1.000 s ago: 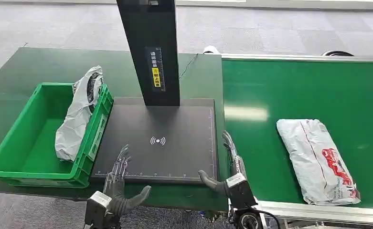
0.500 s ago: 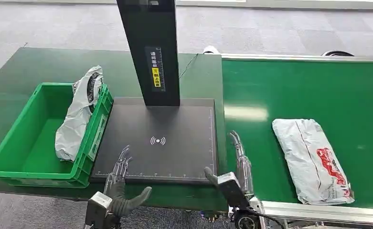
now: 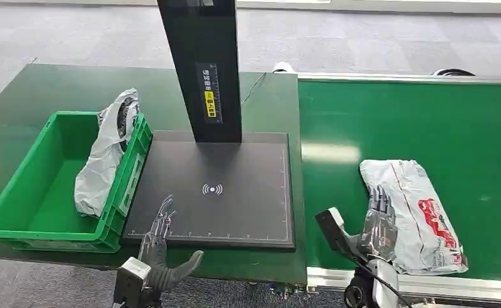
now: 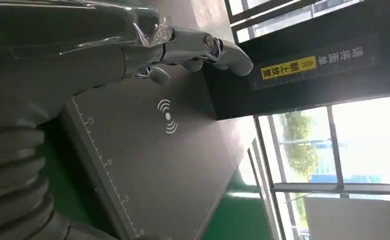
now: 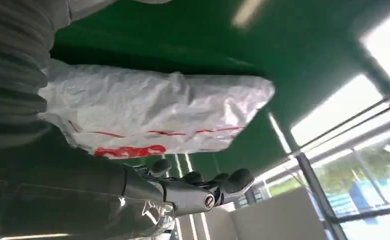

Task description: Moved the parcel from conveyor to table for the left to box.

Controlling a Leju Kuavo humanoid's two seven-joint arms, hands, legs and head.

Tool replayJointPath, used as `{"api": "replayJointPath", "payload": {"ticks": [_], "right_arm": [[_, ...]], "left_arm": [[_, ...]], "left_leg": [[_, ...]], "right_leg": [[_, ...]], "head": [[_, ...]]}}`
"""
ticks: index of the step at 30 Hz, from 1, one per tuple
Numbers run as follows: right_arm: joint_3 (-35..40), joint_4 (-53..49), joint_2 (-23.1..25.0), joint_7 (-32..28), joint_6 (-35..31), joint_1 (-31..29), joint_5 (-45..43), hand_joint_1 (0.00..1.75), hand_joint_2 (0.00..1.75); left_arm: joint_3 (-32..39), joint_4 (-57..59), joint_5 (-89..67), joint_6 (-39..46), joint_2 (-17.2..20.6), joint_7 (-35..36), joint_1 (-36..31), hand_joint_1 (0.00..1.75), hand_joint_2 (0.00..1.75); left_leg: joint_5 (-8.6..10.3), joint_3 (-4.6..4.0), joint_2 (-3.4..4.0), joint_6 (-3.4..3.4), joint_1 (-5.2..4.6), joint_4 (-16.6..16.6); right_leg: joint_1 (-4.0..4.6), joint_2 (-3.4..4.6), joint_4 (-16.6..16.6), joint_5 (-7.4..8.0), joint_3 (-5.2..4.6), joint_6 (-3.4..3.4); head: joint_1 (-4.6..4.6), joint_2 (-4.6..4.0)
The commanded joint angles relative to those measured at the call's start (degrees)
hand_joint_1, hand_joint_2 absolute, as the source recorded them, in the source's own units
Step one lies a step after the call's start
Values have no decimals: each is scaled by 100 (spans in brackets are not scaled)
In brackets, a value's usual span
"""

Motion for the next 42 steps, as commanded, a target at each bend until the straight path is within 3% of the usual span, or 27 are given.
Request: {"api": "replayJointPath", "payload": {"ticks": [1,3,10,14,24,25,26,34,42], "right_arm": [[-805,2311,-620,525,560,-534,453,0,175],[-806,2322,-621,522,541,-523,453,0,175],[-792,2310,-691,1718,732,-429,1468,0,175],[-841,2632,-736,2427,645,-729,2195,0,175],[-879,2383,-658,2602,881,-532,2336,0,175],[-848,2419,-645,2551,912,-537,2336,94,175],[-857,2450,-636,2532,947,-548,2336,175,175],[-891,2536,-572,2279,1032,-686,2336,175,175],[-901,2478,-524,2001,715,-812,2327,175,175]], "left_arm": [[86,230,59,-142,105,41,-127,0,175],[89,224,60,-147,105,45,-126,0,175],[90,135,67,-193,137,114,-76,0,175],[54,52,94,-121,154,137,82,0,175],[-21,-5,54,-81,97,187,123,0,175],[-8,-16,48,-78,88,202,104,0,175],[-2,-21,44,-78,85,208,98,0,175],[33,-69,7,-104,42,235,132,0,175],[77,-85,-16,-128,14,243,106,0,175]], "left_leg": [[4,22,-2,3,1,-17],[1,17,-5,0,3,-9],[3,26,-13,3,6,-10],[-2,50,-9,9,4,-6],[-6,90,-17,17,-4,-5],[-1,85,-22,18,-3,-10],[-4,89,-16,18,-2,-7],[-4,84,-6,18,-4,-7],[-14,88,-2,15,-1,-2]], "right_leg": [[3,-10,-22,4,26,-3],[4,-11,-12,0,18,-3],[8,-26,-17,-1,28,-3],[4,-22,-18,-11,50,2],[-2,-32,-25,-8,97,7],[-1,-38,-29,-5,94,6],[0,-32,-28,-5,96,6],[-2,-23,-26,-4,88,6],[1,-16,-20,-10,95,7]], "head": [[-2,0],[-2,0],[-7,0],[-2,0],[-2,0],[-2,0],[-4,0],[-2,0],[-2,0]]}}
